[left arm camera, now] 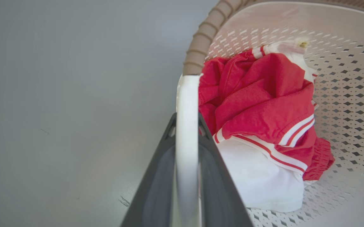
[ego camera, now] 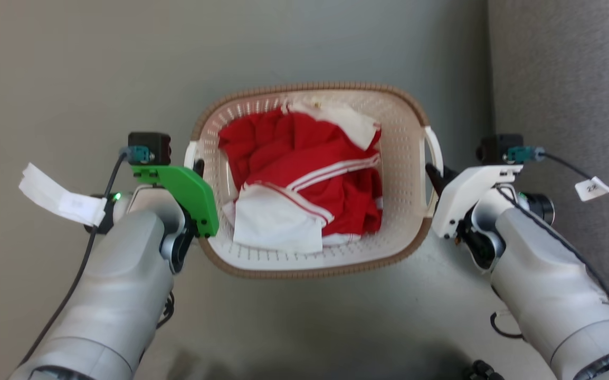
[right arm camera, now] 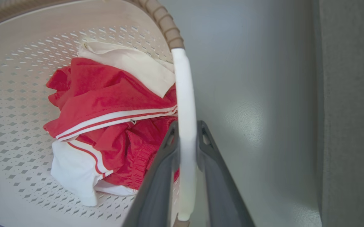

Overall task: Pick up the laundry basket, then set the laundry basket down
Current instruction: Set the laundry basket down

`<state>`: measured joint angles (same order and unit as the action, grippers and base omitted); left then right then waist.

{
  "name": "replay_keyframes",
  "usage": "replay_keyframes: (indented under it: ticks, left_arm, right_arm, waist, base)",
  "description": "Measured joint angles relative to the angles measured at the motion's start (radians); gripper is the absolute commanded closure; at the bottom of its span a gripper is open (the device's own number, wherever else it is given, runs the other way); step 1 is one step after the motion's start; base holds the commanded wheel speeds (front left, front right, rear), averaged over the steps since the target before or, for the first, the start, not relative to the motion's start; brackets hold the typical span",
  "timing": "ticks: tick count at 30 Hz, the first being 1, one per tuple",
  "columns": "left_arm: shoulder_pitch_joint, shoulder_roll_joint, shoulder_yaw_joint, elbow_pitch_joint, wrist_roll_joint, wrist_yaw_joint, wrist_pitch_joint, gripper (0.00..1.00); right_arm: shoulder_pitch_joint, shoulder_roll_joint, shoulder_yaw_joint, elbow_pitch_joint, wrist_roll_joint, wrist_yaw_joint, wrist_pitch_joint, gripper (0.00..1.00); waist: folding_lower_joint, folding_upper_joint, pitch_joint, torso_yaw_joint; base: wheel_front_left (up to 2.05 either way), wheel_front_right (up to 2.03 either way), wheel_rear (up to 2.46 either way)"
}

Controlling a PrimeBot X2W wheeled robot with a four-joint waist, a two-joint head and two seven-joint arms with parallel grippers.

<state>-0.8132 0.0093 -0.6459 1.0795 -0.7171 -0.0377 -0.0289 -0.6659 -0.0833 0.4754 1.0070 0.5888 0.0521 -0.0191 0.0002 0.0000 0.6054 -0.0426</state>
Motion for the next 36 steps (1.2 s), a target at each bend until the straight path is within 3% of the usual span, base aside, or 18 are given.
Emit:
replay_keyframes:
  ticks: [16, 36]
  left_arm:
    - [-0.068, -0.007, -0.012, 0.014, 0.020, 0.006, -0.071, 1.00]
    - [-0.078, -0.009, -0.030, 0.051, 0.018, -0.034, -0.071, 1.00]
  right_arm:
    - [-0.063, -0.013, -0.001, 0.007, -0.023, 0.000, -0.088, 1.00]
    - [-0.073, -0.016, -0.008, 0.043, -0.018, 0.027, -0.114, 1.00]
  waist:
    - [0.0000, 0.0000, 0.191, 0.018]
    - [-0.0002, 0.0000, 0.236, 0.027]
  base:
    - [0.00, 0.00, 0.00]
    - [0.00, 0.00, 0.00]
